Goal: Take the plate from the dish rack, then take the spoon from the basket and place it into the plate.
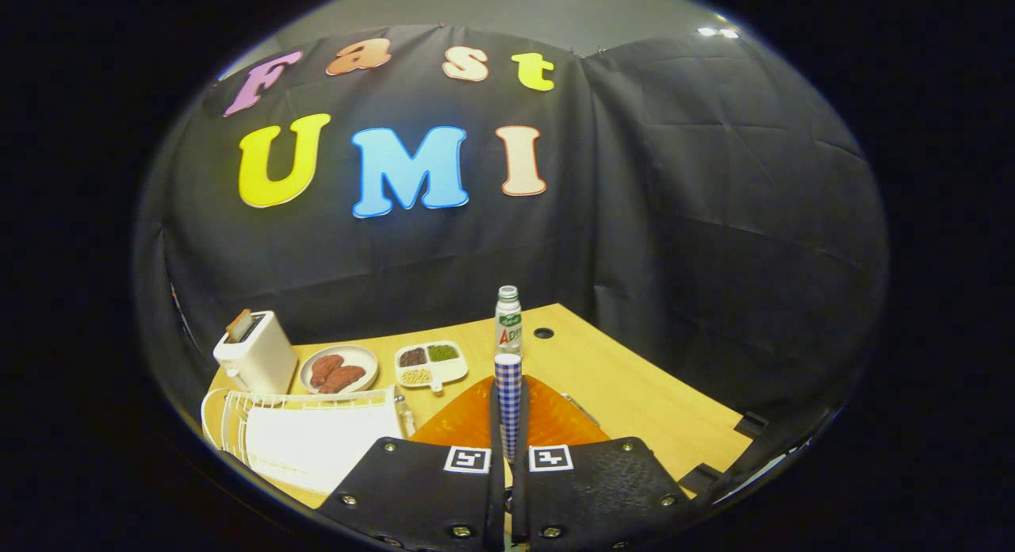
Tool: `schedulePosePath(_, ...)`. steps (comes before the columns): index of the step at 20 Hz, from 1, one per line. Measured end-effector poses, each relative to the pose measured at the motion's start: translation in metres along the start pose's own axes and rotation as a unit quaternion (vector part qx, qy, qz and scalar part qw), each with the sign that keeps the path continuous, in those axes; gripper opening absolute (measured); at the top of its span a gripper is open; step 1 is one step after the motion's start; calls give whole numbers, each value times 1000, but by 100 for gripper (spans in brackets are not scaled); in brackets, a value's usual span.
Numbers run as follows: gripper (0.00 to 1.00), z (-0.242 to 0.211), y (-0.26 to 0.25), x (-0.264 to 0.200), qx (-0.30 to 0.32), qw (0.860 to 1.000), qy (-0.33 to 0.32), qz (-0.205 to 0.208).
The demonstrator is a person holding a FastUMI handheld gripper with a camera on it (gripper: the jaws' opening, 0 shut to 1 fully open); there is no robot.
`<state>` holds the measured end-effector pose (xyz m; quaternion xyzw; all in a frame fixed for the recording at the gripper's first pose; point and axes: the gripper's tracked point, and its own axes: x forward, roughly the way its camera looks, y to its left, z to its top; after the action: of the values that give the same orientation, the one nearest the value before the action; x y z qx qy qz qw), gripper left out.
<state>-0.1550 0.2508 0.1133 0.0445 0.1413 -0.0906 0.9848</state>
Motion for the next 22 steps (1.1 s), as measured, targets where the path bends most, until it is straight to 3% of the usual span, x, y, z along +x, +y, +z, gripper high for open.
schedulePosePath(8,3,-86,78,-56,-37,992,62,101)
schedulePosePath(13,4,-128,97,-69,-61,984,91,139)
schedulePosePath(22,4,-163,99,-64,-73,978,125,153)
